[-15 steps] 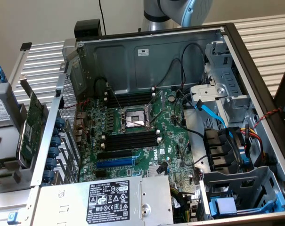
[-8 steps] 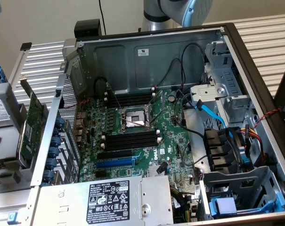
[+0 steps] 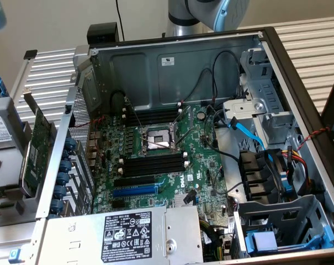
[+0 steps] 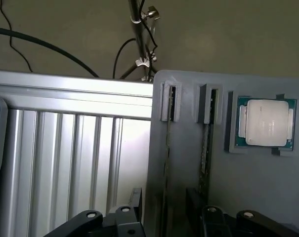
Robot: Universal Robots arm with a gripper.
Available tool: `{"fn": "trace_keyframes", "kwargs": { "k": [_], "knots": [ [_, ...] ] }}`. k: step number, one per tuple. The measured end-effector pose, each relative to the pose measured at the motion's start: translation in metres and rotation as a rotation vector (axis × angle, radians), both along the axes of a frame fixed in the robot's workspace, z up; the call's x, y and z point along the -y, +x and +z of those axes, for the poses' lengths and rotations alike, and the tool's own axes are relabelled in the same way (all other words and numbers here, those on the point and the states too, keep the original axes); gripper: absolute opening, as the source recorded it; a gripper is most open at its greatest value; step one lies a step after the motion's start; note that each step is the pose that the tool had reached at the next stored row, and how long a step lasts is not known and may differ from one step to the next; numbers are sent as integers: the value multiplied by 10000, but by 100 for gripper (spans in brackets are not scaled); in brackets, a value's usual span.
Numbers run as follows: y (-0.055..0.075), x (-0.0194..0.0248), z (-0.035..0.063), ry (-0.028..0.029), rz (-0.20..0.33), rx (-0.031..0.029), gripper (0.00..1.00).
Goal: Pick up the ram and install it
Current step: 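Pick up the ram and move it above insertion slot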
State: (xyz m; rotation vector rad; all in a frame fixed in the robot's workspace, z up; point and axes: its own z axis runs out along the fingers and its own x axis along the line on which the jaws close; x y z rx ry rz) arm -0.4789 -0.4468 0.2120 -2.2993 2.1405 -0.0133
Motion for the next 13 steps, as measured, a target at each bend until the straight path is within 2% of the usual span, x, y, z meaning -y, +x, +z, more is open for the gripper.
{"fn": "trace_keyframes", "kwargs": {
  "k": [7, 11, 13],
  "knots": [
    [-4, 0, -72, 30, 0, -116, 48],
    [-11, 0, -96, 53, 0, -147, 46],
    [-13, 0, -101, 67, 0, -153, 33]
  ]
}}
